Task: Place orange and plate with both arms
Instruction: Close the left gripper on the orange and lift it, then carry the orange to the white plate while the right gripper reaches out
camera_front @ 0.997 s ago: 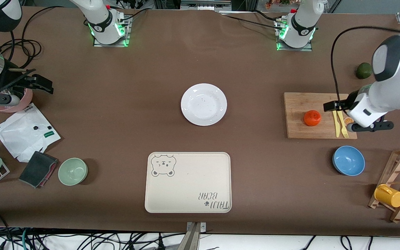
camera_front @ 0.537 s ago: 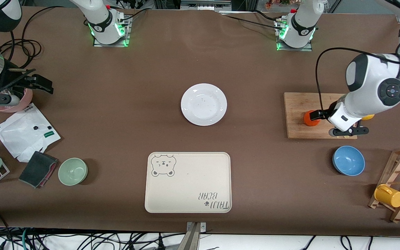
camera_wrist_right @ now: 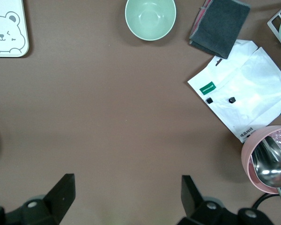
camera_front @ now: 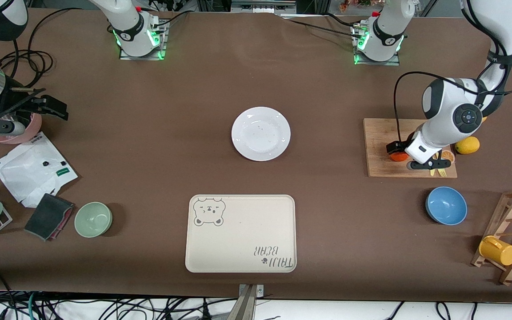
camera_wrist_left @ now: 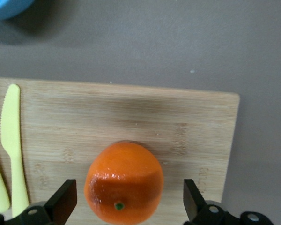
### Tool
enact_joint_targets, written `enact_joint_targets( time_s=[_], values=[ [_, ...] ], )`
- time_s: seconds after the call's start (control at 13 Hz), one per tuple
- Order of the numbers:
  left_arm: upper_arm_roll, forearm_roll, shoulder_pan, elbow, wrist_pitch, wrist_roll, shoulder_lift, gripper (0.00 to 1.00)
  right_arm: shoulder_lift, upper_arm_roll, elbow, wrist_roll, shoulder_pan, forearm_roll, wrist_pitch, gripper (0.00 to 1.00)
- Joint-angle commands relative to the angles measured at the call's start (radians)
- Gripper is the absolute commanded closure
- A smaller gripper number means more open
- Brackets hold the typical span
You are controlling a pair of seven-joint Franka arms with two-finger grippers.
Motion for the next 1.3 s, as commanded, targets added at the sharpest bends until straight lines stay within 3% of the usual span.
enact_joint_targets(
  time_s=[0.0,0.31,0.38,0.46,0.54,0.69,0.84,1.07,1.23],
  values=[
    [-0.005,0.029,0.01,-0.008,0.027,0.02,0.022,0.0,0.003,-0.001,0.013,-0.006,-0.004,0.016,-0.013,0.0],
    [-0.005,0.029,0.01,-0.021,0.036,0.015,0.047,0.0,0.003,-0.001,0.013,-0.006,-0.004,0.018,-0.013,0.0],
    [-0.005,0.029,0.01,-0.024,0.033,0.009,0.047,0.16,0.003,-0.001,0.013,-0.006,-0.004,0.018,-0.013,0.0],
    [-0.005,0.029,0.008,-0.022,0.021,0.006,0.047,0.55,0.004,-0.001,0.013,-0.008,-0.004,0.018,-0.013,0.0],
    [-0.007,0.027,0.008,-0.018,0.006,0.006,0.05,0.75,0.003,-0.001,0.013,-0.008,-0.004,0.018,-0.013,0.0],
    [-0.008,0.027,0.007,0.007,-0.01,0.003,0.048,0.84,0.004,-0.001,0.013,-0.008,-0.004,0.018,-0.013,0.0],
    [-0.014,0.014,-0.009,0.051,-0.042,-0.014,0.044,0.85,0.004,-0.001,0.013,-0.009,-0.004,0.018,-0.013,0.0],
    [-0.083,0.011,-0.064,0.206,-0.265,-0.177,0.051,0.85,0.003,-0.001,0.013,-0.011,-0.004,0.018,-0.013,0.0],
    [-0.109,0.003,-0.116,0.266,-0.326,-0.288,0.062,0.85,0.004,-0.001,0.013,-0.011,-0.004,0.018,-0.013,0.0]
  ],
)
